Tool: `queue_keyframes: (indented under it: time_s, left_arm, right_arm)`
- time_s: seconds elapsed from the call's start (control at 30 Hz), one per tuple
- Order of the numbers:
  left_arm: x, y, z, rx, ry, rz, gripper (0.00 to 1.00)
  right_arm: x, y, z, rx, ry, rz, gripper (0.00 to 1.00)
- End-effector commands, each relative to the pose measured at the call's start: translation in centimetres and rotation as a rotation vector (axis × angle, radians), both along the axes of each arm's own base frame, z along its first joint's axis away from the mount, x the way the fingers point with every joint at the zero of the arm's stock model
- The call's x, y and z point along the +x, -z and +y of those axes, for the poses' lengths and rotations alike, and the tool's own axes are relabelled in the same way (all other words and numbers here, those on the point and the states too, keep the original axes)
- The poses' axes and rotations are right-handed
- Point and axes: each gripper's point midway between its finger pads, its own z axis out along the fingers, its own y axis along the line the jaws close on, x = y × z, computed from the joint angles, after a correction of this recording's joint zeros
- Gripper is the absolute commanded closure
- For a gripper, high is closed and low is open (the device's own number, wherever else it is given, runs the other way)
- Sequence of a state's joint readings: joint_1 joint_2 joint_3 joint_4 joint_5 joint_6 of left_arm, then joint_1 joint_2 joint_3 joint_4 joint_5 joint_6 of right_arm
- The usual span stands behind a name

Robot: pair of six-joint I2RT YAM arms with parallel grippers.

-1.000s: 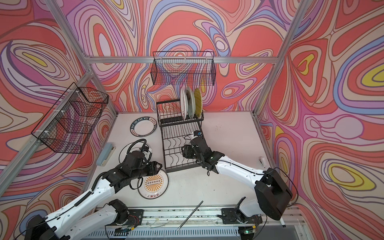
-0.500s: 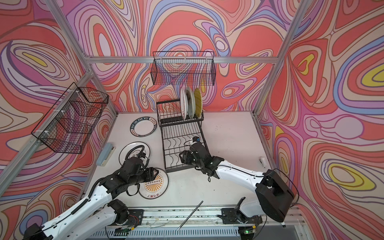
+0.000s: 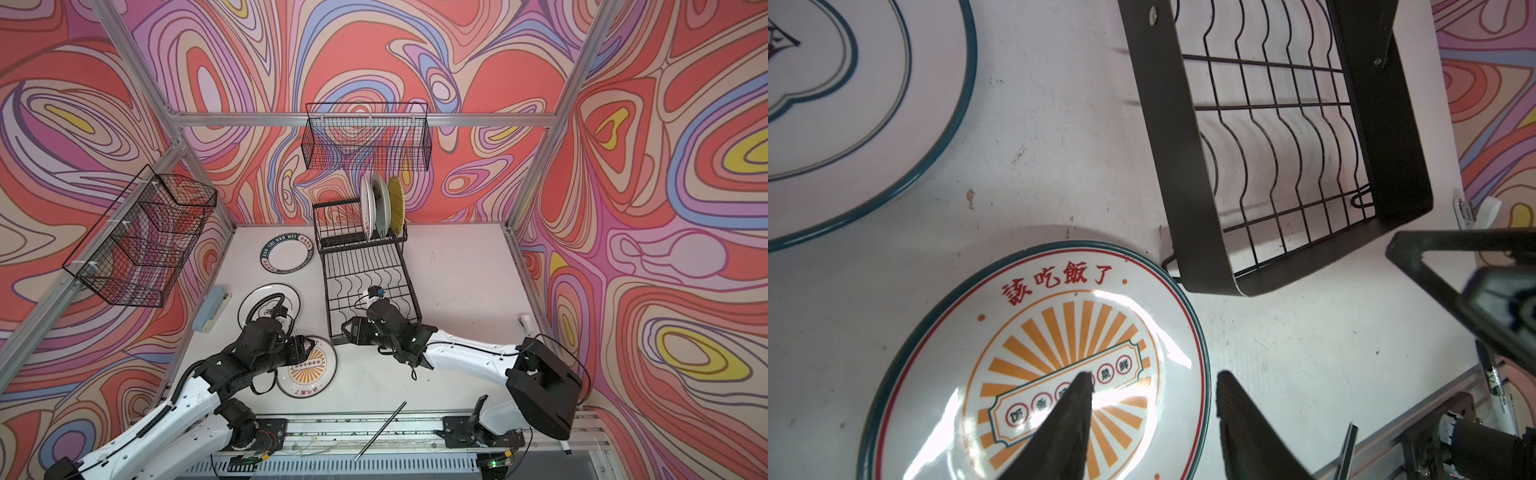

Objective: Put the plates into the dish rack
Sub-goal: 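Move the right gripper toward the sunburst plate on the table near the left gripper, then grasp the edge of the table sunburst plate with the right gripper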

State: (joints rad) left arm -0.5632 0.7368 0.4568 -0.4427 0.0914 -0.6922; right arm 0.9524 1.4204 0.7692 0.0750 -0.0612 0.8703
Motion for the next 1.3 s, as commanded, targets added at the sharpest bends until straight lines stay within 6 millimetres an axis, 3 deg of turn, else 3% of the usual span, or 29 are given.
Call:
queue_keyframes:
  time_s: [0.0,0.57,1.13,1.27]
  left_arm:
    - [-0.4,0.9,0.6,0.020,-0.019,0.020,0.48]
    - [1.3,-1.5,0.6,0.035,-0.037,-0.066,0.48]
    - [1.1,-1.7,0.8,0.035,-0.038,-0.068,0.48]
    - [1.0,-1.7,0.8,0.034,-0.037,-0.067,0.48]
  right_arm:
    - [-1.1,1.6,0.9,0.009,-0.008,0.041,0.41]
    - [-5.3,7.9,3.8,0.034,0.035,0.199,0.46]
    - [-5.7,10.9,4.4,0.036,0.118,0.265,0.49]
    - [-5.7,10.7,4.8,0.059,0.118,0.275,0.50]
